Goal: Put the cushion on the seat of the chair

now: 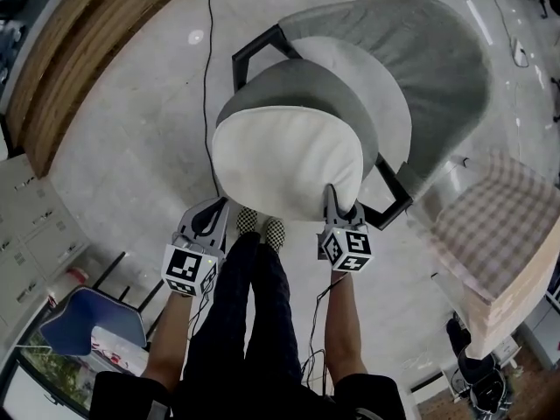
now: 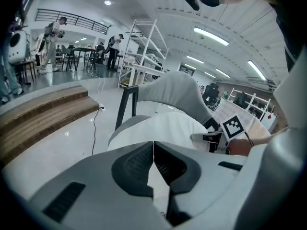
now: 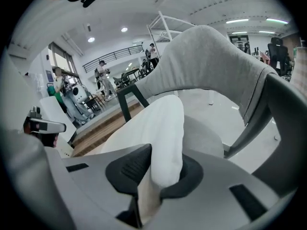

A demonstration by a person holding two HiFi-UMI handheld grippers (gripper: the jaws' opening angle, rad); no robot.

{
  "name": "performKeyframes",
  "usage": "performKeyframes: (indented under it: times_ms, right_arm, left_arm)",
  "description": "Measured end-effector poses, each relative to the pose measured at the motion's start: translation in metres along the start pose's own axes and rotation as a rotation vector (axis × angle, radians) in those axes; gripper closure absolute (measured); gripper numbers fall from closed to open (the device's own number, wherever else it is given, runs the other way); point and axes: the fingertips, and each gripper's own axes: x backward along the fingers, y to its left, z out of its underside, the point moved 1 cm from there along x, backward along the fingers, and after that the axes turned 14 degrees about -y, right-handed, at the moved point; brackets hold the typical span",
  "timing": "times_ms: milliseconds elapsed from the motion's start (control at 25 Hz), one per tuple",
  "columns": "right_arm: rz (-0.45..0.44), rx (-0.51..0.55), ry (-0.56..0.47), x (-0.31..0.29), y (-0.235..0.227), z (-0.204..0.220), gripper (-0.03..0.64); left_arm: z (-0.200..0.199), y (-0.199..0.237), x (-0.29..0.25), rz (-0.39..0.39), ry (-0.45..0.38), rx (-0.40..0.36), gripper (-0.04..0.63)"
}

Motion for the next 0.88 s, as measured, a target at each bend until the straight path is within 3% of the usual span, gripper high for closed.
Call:
performKeyframes:
  times_ms: [880]
  right_arm:
    - [0.118,0.000,0.051,-0.039,-0.047,0.056,0.488]
  left_arm:
    - [0.041,0.016,-0.010,-0.012,0.041,0.029,0.573]
